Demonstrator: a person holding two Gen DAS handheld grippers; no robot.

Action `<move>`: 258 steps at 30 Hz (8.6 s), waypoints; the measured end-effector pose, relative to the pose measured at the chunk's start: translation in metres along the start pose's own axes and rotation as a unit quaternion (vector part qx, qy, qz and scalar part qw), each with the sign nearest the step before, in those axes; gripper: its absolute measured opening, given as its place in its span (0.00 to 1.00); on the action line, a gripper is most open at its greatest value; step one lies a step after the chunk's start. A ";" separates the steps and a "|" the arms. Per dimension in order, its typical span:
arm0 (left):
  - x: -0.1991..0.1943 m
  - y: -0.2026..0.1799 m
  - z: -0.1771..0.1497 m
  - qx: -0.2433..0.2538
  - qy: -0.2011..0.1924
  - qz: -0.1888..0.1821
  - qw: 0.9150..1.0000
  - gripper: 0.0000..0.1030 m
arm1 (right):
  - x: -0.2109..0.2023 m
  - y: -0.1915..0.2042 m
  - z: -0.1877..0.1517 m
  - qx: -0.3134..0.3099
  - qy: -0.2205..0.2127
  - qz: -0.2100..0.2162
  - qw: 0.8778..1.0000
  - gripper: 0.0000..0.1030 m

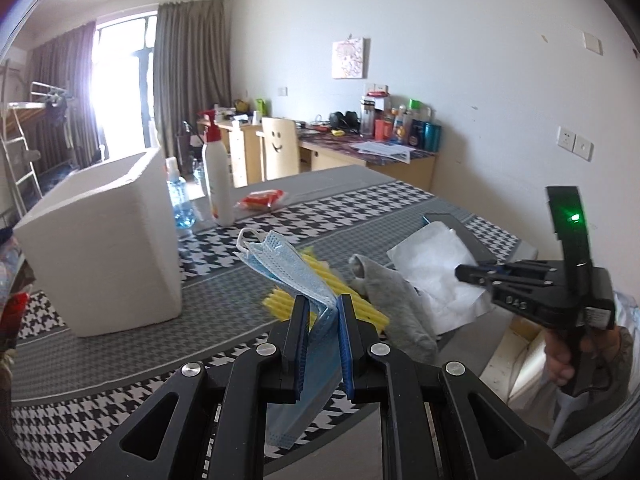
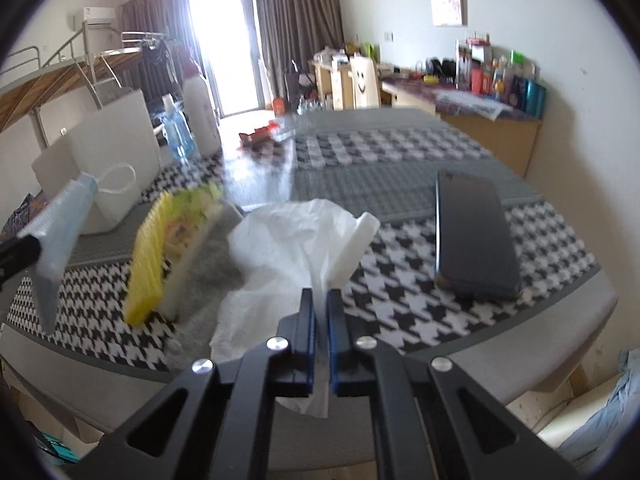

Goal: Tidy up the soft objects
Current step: 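Lift the blue mask with the left tool while the right tool lifts the white bag, then carry the blue mask over the white foam box and open the left tool, then lower the white plastic bag into the foam box and open the right tool, then move both tools back toward the yellow mesh sponge on the table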

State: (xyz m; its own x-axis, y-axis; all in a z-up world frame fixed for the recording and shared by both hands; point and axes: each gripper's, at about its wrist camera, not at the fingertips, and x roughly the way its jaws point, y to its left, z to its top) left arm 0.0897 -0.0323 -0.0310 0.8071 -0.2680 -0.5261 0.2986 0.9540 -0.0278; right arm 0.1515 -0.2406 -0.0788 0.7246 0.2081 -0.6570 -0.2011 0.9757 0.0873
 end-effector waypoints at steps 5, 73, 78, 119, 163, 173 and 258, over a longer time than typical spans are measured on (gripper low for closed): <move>-0.004 0.006 0.001 -0.008 -0.007 0.014 1.000 0.15 | -0.018 0.012 0.009 -0.013 -0.029 0.003 1.000 0.08; -0.014 0.045 0.088 -0.019 -0.098 0.075 0.992 0.15 | -0.039 0.081 0.100 -0.078 -0.144 0.105 0.981 0.08; -0.014 0.052 0.093 -0.022 -0.101 0.075 0.992 0.15 | -0.043 0.087 0.107 -0.080 -0.155 0.106 0.979 0.08; -0.013 0.105 0.128 -0.055 -0.113 0.190 0.974 0.15 | -0.034 0.143 0.158 -0.122 -0.155 0.144 0.970 0.08; 0.037 0.172 0.129 -0.120 -0.021 0.244 0.962 0.56 | -0.015 0.199 0.193 -0.172 -0.153 0.170 0.958 0.08; 0.009 0.177 0.121 -0.138 -0.049 0.260 0.954 0.88 | -0.008 0.208 0.198 -0.177 -0.149 0.169 0.958 0.08; -0.047 0.170 0.084 -0.144 -0.096 0.266 0.948 0.99 | 0.017 0.227 0.189 -0.183 -0.090 0.191 0.960 0.84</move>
State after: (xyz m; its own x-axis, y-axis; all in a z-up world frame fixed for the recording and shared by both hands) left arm 0.1451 0.1309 0.0600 0.8911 0.2676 -0.3665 -0.3053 0.9510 -0.0481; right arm 0.2424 -0.0025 0.0716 0.6476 0.5869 -0.4859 -0.6692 0.7431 0.0056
